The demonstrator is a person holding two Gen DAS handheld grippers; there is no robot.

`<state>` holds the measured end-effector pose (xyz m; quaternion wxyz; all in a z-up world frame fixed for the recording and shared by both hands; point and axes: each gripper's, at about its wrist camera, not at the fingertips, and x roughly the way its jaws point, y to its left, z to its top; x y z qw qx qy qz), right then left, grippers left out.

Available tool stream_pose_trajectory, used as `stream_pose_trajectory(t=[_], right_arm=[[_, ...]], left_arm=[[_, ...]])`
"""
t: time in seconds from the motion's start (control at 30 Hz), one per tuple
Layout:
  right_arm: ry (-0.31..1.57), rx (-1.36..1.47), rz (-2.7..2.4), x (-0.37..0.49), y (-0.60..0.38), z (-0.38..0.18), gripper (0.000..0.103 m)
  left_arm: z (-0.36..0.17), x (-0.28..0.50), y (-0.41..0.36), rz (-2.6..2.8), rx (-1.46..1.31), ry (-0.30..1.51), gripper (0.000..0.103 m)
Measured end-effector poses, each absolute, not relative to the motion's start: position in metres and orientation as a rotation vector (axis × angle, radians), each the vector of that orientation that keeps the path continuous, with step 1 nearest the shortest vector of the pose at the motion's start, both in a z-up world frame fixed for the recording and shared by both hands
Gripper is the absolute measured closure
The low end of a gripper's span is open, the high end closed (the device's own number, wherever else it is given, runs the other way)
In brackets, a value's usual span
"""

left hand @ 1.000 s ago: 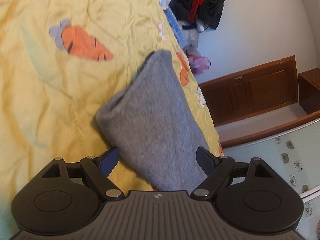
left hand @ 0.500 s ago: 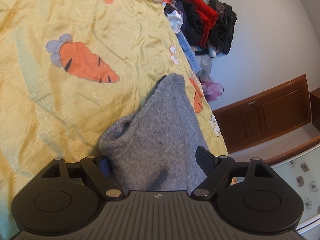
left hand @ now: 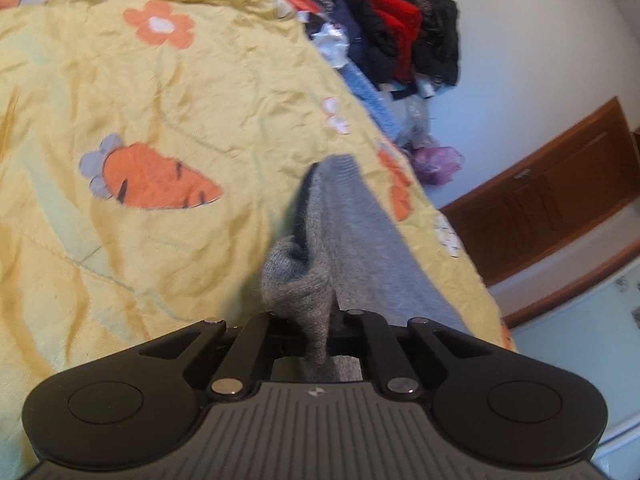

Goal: Fold small clothes

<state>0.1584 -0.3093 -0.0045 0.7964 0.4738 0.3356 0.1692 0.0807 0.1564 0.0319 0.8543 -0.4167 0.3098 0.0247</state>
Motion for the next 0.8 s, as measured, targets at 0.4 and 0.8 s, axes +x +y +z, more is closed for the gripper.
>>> stream_pose_trajectory(t=[0.4,0.8], right_arm=[[0.762,0.982,0.5,0.066,-0.329,0.027,0.093],[0.735,0.695,0.3,0.036,-0.363,0.036,0.031]], left_arm=[[0.038,-0.034,0.174,-0.046,-0.81,0.739,0.097],[0.073,-0.05,0.2,0.037,-0.42,0.736,0.048]])
